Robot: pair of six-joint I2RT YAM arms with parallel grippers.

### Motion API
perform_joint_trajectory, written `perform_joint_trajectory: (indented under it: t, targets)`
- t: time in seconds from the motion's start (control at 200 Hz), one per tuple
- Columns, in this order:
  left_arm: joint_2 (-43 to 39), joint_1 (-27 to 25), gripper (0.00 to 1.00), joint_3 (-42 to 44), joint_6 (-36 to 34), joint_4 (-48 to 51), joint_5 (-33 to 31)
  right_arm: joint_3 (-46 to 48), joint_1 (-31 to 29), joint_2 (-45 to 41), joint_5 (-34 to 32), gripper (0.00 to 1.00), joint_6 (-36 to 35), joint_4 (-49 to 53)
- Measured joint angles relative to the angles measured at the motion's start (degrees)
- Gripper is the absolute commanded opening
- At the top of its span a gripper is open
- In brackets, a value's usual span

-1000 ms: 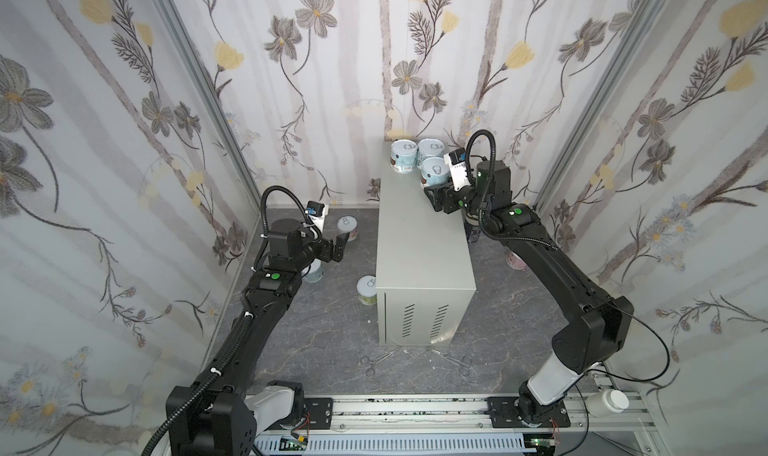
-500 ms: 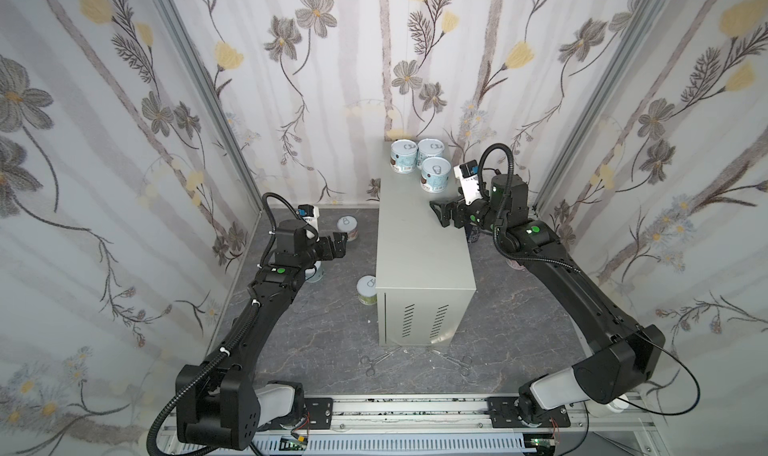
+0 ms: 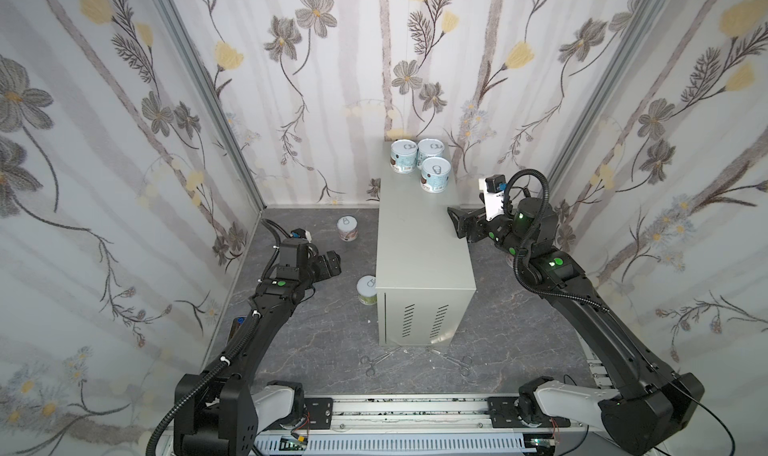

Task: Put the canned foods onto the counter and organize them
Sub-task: 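Lower the left gripper onto a white-lidded can on the floor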

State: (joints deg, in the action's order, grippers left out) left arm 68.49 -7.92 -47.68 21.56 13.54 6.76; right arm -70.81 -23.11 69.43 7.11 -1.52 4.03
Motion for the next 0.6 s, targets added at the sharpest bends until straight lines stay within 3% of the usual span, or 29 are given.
perform_joint_trajectory:
  t: [0.225, 0.6]
  targets:
    - [3.7, 0.0, 1.0, -2.3, 3.5, 2.2, -5.6, 6.1, 0.6, -3.5, 0.5, 1.0, 0.7, -4.0]
    - [14.4, 0.0, 1.0, -10.6, 2.8, 6.1, -12.2, 13.4, 3.8, -7.8, 3.0, 1.0, 2.4, -13.2]
